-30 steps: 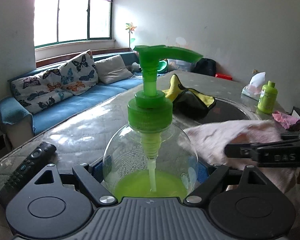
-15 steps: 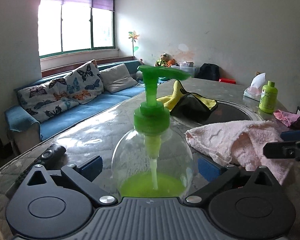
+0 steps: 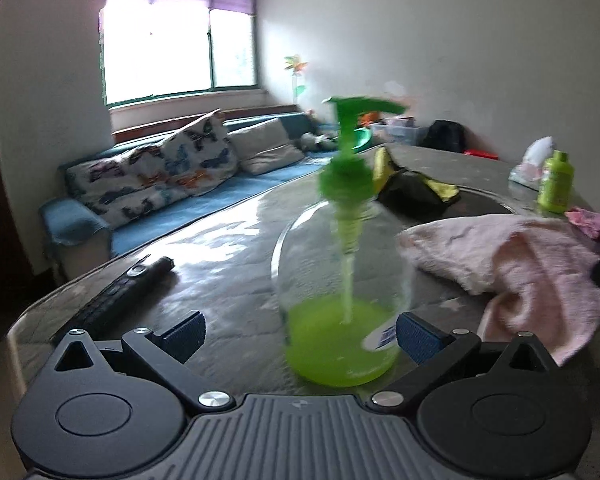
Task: Clean container
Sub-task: 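Lower the soap bottle onto the table with the left gripper while the right gripper sets the towel down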
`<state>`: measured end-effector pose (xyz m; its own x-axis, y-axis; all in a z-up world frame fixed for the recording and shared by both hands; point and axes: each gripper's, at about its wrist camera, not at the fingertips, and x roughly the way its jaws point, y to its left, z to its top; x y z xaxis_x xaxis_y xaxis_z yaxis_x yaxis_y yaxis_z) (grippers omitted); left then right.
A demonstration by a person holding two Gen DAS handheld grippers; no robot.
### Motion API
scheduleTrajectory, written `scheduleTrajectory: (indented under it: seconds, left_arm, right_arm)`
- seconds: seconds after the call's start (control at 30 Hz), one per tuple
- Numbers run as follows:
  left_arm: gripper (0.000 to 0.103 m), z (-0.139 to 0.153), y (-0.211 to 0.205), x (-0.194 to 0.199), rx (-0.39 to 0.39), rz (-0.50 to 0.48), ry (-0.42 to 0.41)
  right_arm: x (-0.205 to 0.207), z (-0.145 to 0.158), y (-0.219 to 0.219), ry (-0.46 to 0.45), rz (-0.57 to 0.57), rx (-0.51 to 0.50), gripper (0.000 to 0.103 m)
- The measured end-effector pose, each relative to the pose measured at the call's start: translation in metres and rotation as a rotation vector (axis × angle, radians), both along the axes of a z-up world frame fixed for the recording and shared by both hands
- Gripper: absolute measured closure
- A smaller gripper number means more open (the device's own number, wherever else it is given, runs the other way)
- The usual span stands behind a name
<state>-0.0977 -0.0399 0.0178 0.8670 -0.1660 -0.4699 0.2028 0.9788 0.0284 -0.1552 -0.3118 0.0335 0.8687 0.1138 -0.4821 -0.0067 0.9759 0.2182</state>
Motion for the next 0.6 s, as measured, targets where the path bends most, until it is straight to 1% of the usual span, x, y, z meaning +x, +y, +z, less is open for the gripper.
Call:
scheduleTrajectory:
  seconds: [0.07,0.13,0.27,0.33,0.4,0.47,0.5,0.6]
  left_arm:
    - [0.000,-0.001,0.004,-0.001,-0.009,0.004,0.002]
    - [0.000,-0.002,0.006,-0.005,-0.015,0.003,-0.004]
    - [0.000,-0.003,0.009,-0.014,-0.012,-0.018,-0.009]
    - [0.000,-0.003,0.013,-0.017,-0.011,-0.020,-0.009]
    - [0.000,-0.003,0.019,-0.020,-0.011,-0.011,-0.006]
    - [0.000,-0.004,0.025,-0.019,-0.019,0.004,0.014]
    - [0.000,-0.006,0.029,-0.017,-0.023,0.018,0.029]
    - [0.000,-0.011,0.037,-0.011,-0.030,0.074,0.066]
  right_arm:
    - [-0.004,-0.001,-0.005,-0.002,0.007,0.040,0.000]
    - [-0.011,0.000,-0.006,-0.010,0.024,0.053,0.000]
    - [-0.022,0.004,-0.003,-0.007,0.038,-0.014,0.000]
    - [-0.026,0.003,-0.003,0.015,0.030,-0.063,0.000]
    - [-0.030,0.001,-0.004,0.031,0.033,-0.087,0.000]
    - [-0.029,-0.003,-0.006,0.056,0.018,-0.116,0.000]
    - [-0.028,-0.006,-0.008,0.067,0.005,-0.123,0.000]
    - [-0.020,-0.011,-0.015,0.095,-0.042,-0.094,0.000]
